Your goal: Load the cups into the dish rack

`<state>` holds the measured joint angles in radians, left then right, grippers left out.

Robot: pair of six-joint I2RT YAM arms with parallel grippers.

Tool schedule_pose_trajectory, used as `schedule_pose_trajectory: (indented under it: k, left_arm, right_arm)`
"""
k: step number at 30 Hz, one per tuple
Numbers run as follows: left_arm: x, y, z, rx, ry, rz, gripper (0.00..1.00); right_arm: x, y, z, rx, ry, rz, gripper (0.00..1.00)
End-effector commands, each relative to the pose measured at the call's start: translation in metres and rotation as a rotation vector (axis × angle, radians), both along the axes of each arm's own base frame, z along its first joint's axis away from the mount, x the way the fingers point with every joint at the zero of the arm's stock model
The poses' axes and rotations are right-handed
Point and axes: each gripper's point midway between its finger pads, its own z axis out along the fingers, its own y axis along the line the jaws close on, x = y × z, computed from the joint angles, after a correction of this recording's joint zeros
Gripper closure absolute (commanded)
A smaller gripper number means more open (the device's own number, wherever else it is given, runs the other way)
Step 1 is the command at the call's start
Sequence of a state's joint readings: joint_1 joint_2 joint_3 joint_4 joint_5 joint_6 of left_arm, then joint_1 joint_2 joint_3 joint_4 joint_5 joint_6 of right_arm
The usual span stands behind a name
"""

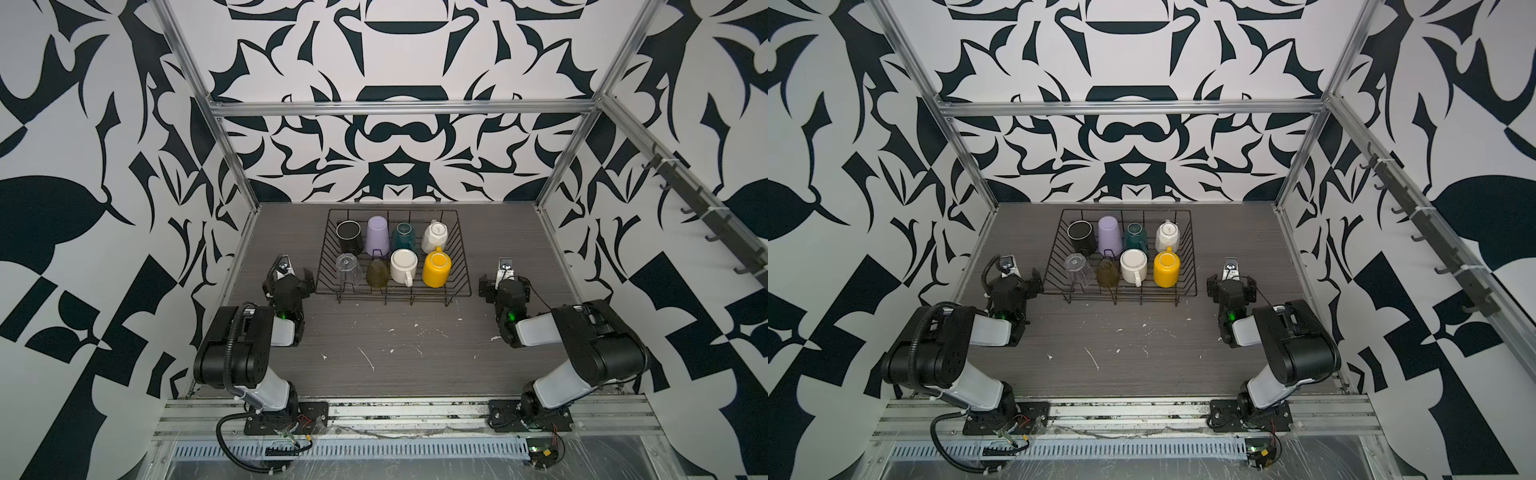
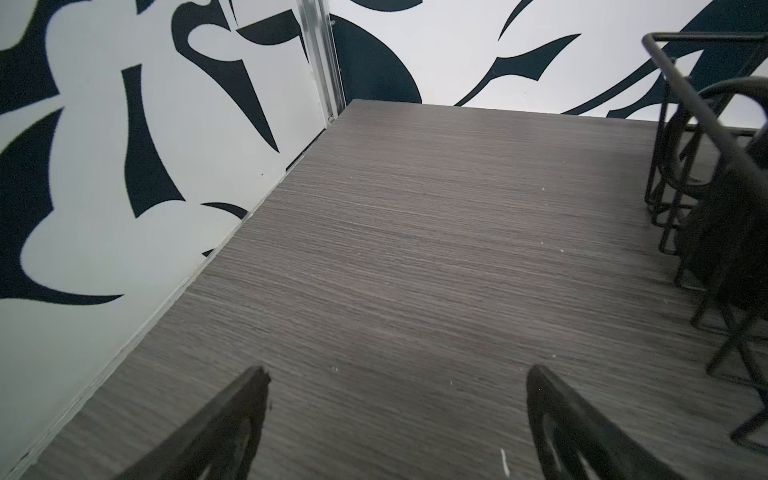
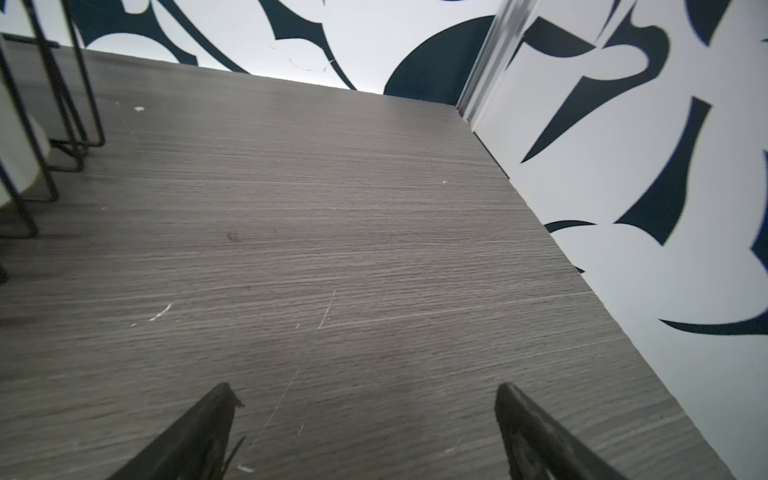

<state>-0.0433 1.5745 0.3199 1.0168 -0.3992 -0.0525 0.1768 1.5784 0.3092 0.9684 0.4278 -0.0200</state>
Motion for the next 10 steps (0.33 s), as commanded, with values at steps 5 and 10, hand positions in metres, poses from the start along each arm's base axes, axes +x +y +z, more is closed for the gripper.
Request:
schedule_pose_trajectory:
  k: [5,10]
  left_arm:
    - [0.0061,0.0011,0.0086,-0.012,-0.034,0.005,0.01]
    - [0.0061,0.0013,0.0087,-0.012,-0.035,0.005,0.01]
  right_arm:
    - [0.0091,0.0005,0.0171,0.02,-0.068,-0.013,0.0]
    - [0.0059,-0.004,0.0158,0.033,-0.064,-0.017,0.0]
